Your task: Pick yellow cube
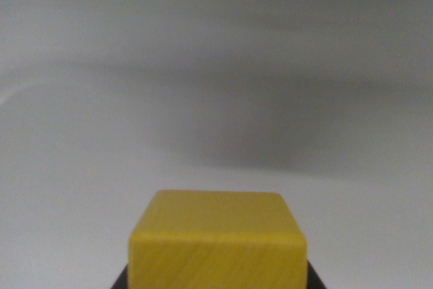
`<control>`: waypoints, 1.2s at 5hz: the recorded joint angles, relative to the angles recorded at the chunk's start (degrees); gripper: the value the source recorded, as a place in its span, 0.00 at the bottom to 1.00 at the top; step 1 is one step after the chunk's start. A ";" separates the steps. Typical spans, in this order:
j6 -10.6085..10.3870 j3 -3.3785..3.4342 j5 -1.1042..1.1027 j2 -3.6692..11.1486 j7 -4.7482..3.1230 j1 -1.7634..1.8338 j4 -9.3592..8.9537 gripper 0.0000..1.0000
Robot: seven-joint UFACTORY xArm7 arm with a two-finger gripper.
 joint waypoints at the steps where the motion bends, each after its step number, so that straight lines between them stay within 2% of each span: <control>1: 2.60 0.05 0.11 -1.09 -0.05 -0.02 1.51 1.00; 2: 2.60 0.05 0.11 -1.09 -0.05 -0.02 1.51 1.00; 3: 5.29 0.11 0.23 -2.22 -0.09 -0.03 3.08 1.00; 4: 5.29 0.11 0.23 -2.22 -0.09 -0.03 3.08 1.00; 5: 8.01 0.17 0.35 -3.36 -0.14 -0.05 4.66 1.00; 6: 8.01 0.17 0.35 -3.36 -0.14 -0.05 4.66 1.00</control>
